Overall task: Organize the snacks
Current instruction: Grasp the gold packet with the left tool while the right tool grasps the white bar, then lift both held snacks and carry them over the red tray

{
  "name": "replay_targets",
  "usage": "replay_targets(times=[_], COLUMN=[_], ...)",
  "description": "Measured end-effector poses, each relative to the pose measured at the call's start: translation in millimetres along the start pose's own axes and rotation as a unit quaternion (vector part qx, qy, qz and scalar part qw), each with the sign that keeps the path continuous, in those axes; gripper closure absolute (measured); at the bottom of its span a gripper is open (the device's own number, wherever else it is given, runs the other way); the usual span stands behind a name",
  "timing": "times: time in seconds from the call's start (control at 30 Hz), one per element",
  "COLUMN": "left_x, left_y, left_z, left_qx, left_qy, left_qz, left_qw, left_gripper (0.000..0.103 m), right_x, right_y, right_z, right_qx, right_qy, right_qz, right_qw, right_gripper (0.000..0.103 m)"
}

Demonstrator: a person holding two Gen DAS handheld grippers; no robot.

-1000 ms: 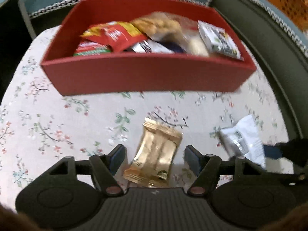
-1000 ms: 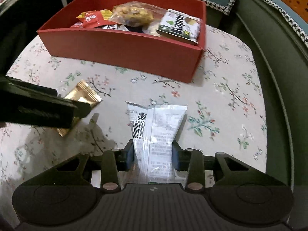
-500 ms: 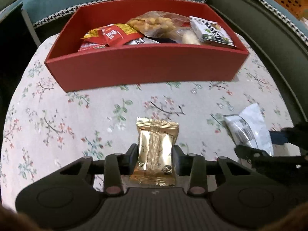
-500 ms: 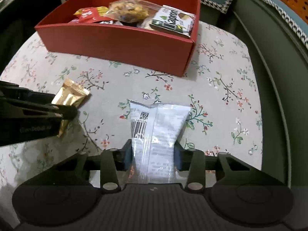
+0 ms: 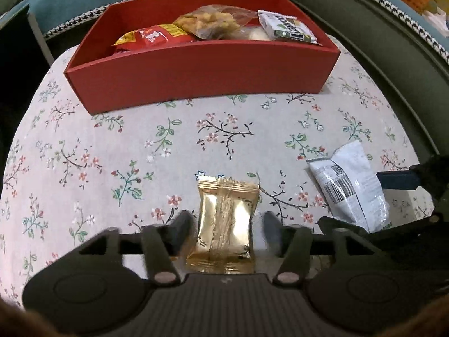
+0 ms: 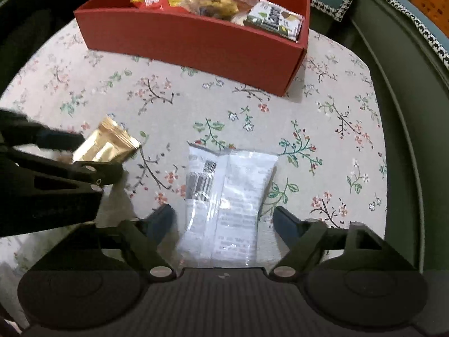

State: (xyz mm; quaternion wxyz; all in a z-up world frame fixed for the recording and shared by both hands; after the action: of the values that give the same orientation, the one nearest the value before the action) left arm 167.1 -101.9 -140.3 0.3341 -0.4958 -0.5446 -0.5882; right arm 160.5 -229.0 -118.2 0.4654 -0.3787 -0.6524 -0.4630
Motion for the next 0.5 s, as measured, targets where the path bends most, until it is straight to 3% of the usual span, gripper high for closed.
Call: replay_targets(times=[0.03, 0.1, 0.17, 0.23, 0.33, 0.5], left_x=[-1.2, -1.6, -1.1, 1.4, 5.9, 25.3], left_y=[0.7, 1.9, 0.7, -1.0, -4.6, -1.4], left_z=[0.1, 0.3, 0.5, -0.6, -3.4, -7.4], left_qx=[-0.002, -0.001, -0.005, -0.009, -0.010, -0.008], left_qy=[0.001, 0.004, 0.014, 0.015, 0.010, -0.003], left_qz=[-0.001, -0.001, -0.002, -0.003, -0.003, -0.029], left_qw=[1.0000, 1.0000, 0.9999, 0.9998, 0.9999, 0.9996], left_gripper=[0.021, 0.024, 0.034, 0.043, 0.044, 0.044], right_x=[0.1, 1.1, 4.7, 6.5, 12.5, 30.1], right_y=[-0.3, -1.2, -2.7, -5.7, -8.0, -5.1], right_z=[-0.4, -1.7, -3.6, -2.8, 0.3, 1.7], right_qx=[-0.002, -0.013, -0.019, -0.023, -0.020, -0.027], right_qy=[0.004, 0.024, 0.026, 0.023, 0.012, 0.017], right_qz=[-0.001, 0.001, -0.003, -0.005, -0.012, -0.039], right_qw=[1.000, 1.000, 0.999, 0.999, 1.000, 0.999], right_gripper=[0.021, 0.034, 0.048, 0.051, 0.058, 0.060])
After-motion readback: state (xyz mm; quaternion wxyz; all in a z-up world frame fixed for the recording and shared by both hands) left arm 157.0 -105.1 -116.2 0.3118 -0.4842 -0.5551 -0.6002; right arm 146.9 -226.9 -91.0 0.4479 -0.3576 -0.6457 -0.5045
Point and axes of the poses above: each gripper's, at about its wrist camera, not at the fingertips, and x roughly against the way its jaws point, z to its left, y to its top, the point moved 9 cm from there along -x, roughly the way its jaws point, and after that the axes turned 8 degrees about z, right-handed, at the moved point
